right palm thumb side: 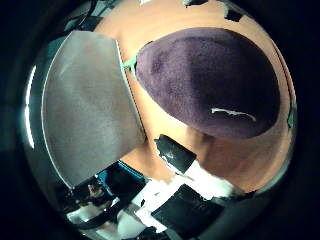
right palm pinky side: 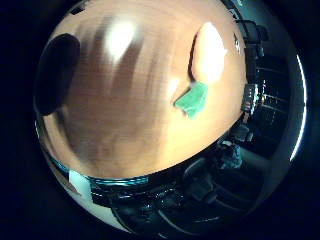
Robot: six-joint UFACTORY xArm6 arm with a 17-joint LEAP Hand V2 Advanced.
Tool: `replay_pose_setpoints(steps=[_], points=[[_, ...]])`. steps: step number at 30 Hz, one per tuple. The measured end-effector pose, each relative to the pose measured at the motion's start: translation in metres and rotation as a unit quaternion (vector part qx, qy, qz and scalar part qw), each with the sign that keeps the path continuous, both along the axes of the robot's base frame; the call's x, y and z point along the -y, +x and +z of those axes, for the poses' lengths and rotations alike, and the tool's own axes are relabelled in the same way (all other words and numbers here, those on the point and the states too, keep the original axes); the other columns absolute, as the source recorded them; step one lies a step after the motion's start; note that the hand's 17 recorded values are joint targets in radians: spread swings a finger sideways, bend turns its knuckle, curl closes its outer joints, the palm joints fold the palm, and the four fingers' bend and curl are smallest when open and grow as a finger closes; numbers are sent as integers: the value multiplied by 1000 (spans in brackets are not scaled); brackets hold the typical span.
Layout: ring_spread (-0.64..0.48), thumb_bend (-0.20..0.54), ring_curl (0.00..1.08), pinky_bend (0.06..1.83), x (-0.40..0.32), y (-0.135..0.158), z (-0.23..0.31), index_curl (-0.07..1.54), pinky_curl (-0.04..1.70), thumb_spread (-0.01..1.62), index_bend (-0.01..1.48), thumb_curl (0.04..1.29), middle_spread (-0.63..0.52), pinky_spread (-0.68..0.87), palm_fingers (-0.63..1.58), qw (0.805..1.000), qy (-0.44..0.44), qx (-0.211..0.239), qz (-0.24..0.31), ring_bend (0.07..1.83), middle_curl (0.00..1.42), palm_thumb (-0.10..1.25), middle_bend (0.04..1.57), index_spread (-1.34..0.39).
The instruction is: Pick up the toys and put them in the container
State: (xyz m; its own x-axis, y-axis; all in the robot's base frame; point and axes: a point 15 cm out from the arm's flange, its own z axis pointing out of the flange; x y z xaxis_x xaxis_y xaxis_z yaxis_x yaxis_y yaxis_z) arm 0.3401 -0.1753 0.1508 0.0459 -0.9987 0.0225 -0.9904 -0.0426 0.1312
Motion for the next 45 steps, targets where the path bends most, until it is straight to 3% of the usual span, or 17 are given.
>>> replay_pose_setpoints(steps=[3, 6, 11, 16, 19, 23, 28, 34, 45], points=[[-36, -21, 246, 421, 1, 6, 1, 282, 224, 1060, 173, 283, -92, 364, 453, 1000, -4, 10, 2, 518, 375, 514, 340, -285], [-161, -15, 285, 440, 4, 13, 3, 298, 203, 1056, 183, 293, -191, 189, 661, 1000, -10, 25, 4, 655, 425, 570, 457, -317], [-288, -13, 368, 748, 6, 18, 4, 345, 265, 1038, 192, 314, -293, -216, 974, 999, -14, 35, 6, 825, 503, 681, 546, -395], [-303, -10, 452, 980, 6, 18, 5, 463, 356, 993, 301, 340, -337, -433, 1213, 999, -15, 35, 7, 954, 595, 808, 656, -472], [-276, -10, 493, 1046, 6, 19, 6, 595, 407, 972, 544, 365, -298, -412, 1330, 999, -16, 37, 8, 1029, 668, 891, 856, -463], [-240, -10, 564, 1196, 7, 20, 11, 736, 503, 943, 818, 419, -228, -309, 1312, 999, -18, 42, 13, 1211, 732, 968, 1071, -392], [-223, -8, 648, 1342, 7, 20, 23, 826, 624, 921, 1022, 511, -175, -221, 1170, 998, -21, 50, 14, 1356, 787, 1074, 1251, -310], [-218, -18, 707, 1357, 3, 8, 47, 848, 740, 847, 1093, 621, -138, -173, 1102, 998, -22, 49, 15, 1391, 788, 1066, 1338, -257], [-220, -17, 762, 1281, -35, -7, 136, 853, 901, 756, 1106, 754, -111, -158, 1085, 994, -18, 102, 24, 1375, 754, 1067, 1377, -233]])
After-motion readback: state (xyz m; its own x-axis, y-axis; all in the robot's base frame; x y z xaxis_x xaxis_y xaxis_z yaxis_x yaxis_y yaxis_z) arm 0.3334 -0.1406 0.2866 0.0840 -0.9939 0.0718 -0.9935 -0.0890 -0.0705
